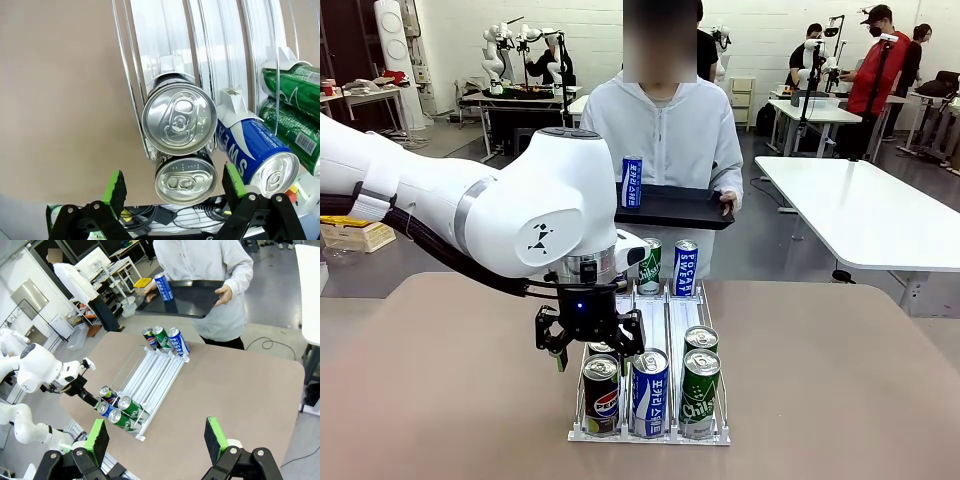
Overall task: Retrieve and hand over the desired beverage to the person.
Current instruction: Pick up another can of the same type that the person held from the Automatic Can Dispenser.
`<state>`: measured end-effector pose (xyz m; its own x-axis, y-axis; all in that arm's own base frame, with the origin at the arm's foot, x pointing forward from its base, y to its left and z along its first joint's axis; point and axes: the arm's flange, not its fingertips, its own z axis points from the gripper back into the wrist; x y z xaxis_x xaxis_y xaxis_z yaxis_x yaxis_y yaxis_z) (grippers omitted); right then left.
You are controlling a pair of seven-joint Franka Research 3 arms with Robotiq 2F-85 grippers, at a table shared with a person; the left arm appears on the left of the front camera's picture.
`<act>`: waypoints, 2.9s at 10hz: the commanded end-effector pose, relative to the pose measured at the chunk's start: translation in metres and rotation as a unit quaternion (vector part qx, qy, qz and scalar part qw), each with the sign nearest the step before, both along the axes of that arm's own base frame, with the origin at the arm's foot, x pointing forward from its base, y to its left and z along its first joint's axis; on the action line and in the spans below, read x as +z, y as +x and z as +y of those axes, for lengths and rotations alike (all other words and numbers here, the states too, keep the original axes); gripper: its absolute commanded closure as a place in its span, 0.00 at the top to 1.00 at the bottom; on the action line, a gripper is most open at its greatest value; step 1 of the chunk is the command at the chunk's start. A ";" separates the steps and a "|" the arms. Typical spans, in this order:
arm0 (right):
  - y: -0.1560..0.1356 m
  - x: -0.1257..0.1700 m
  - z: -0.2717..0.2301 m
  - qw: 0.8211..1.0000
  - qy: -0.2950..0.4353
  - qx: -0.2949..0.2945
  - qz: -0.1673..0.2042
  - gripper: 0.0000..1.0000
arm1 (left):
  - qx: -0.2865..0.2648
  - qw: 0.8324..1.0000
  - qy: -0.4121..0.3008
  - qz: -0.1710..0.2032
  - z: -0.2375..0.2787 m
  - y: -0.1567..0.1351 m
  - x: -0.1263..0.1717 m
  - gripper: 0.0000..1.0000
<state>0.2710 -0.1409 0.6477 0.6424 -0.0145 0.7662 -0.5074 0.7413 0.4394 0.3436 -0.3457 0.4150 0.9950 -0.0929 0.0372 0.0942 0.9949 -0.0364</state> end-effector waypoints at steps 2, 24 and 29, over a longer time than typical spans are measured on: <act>0.003 0.000 0.001 1.000 0.013 0.010 -0.010 1.00 | 0.011 1.000 0.006 -0.008 -0.007 0.000 -0.005 1.00; 0.003 0.000 0.001 1.000 0.013 0.010 -0.010 1.00 | 0.000 1.000 0.001 0.012 -0.004 -0.021 0.100 0.00; 0.003 0.000 0.001 1.000 0.013 0.010 -0.010 1.00 | -0.013 1.000 -0.002 0.009 -0.009 -0.028 0.240 0.00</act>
